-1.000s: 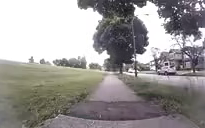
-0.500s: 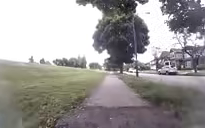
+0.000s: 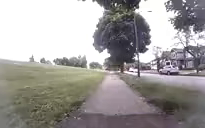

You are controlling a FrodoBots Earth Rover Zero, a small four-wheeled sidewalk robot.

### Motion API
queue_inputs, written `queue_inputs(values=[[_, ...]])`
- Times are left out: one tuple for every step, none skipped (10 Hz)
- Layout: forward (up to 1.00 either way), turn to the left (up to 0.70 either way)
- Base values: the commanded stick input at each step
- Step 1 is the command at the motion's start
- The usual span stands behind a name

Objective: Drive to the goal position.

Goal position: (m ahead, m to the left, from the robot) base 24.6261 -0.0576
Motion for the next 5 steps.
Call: queue_inputs(values=[[0.70, -0.35], [0.70, -0.35], [0.70, -0.06], [0.70, 0.00], [0.70, 0.00]])
